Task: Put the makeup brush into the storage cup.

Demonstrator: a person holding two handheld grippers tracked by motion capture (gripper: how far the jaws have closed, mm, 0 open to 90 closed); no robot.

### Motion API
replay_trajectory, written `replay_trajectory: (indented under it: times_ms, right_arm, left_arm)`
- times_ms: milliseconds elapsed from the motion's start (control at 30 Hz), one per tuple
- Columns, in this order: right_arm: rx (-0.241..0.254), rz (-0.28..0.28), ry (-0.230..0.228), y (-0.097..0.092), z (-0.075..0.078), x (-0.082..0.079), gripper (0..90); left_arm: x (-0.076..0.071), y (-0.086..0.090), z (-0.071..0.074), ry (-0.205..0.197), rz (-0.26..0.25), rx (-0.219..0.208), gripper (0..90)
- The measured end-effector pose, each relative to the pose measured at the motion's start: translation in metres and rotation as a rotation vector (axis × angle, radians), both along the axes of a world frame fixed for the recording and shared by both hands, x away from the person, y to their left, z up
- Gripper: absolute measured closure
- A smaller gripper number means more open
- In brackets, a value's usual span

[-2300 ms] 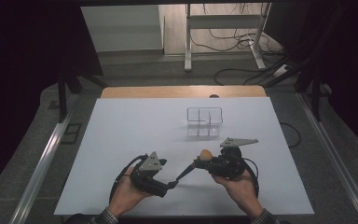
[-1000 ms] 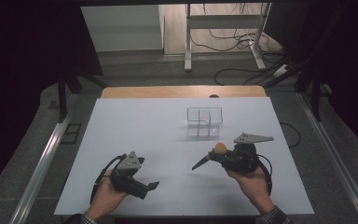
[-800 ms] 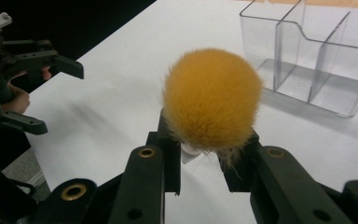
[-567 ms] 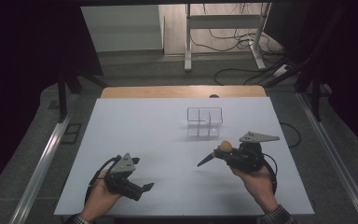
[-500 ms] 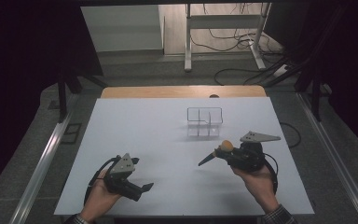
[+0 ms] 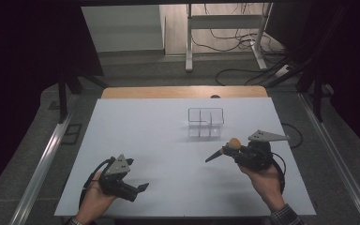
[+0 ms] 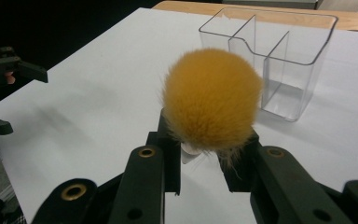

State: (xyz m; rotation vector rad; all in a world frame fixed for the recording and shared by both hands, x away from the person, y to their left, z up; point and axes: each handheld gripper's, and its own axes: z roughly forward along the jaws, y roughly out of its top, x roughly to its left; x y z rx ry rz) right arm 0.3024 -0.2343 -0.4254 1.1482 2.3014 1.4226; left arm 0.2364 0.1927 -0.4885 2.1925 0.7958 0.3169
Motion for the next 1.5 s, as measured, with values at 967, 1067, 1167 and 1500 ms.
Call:
replay_trajectory:
  times_ms: [967,1067,1167,1500]
  right_arm:
    - [0.009,-0.043,-0.03,-0.015,0.007,0.009,72.4]
    - [0.012,-0.045,-0.033,-0.015,0.008,0.009,72.5]
    - [0.013,-0.046,-0.036,-0.017,0.009,0.01,72.4]
    - [0.018,-0.047,-0.038,-0.018,0.011,0.012,72.4]
  left_arm:
    - [-0.004,0.033,-0.004,0.023,0.09,-0.006,0.6]
    - [-0.005,0.036,-0.004,0.024,0.097,-0.012,0.7]
    - [-0.005,0.04,-0.004,0.025,0.107,-0.018,1.0]
    - [-0.007,0.051,-0.006,0.028,0.137,-0.021,1.3]
